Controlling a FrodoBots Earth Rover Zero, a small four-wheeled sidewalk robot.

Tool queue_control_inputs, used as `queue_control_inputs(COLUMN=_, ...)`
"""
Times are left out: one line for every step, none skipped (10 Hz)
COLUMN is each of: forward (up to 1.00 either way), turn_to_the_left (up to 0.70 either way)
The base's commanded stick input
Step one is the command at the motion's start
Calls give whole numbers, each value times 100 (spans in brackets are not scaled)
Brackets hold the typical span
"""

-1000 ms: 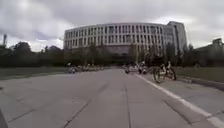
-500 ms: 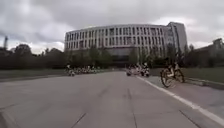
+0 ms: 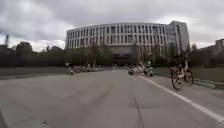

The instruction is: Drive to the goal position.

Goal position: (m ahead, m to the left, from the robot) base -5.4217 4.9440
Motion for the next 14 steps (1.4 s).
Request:
queue_control_inputs(forward=100, turn_to_the_left=0)
queue_control_inputs(forward=100, turn_to_the_left=2)
queue_control_inputs(forward=100, turn_to_the_left=-13)
queue_control_inputs(forward=100, turn_to_the_left=-40)
queue_control_inputs(forward=100, turn_to_the_left=-33)
queue_control_inputs(forward=100, turn_to_the_left=-20)
queue_control_inputs(forward=100, turn_to_the_left=0)
queue_control_inputs(forward=100, turn_to_the_left=0)
queue_control_inputs(forward=100, turn_to_the_left=0)
queue_control_inputs(forward=100, turn_to_the_left=0)
queue_control_inputs(forward=100, turn_to_the_left=0)
queue_control_inputs(forward=100, turn_to_the_left=0)
queue_control_inputs(forward=100, turn_to_the_left=0)
queue_control_inputs(forward=100, turn_to_the_left=0)
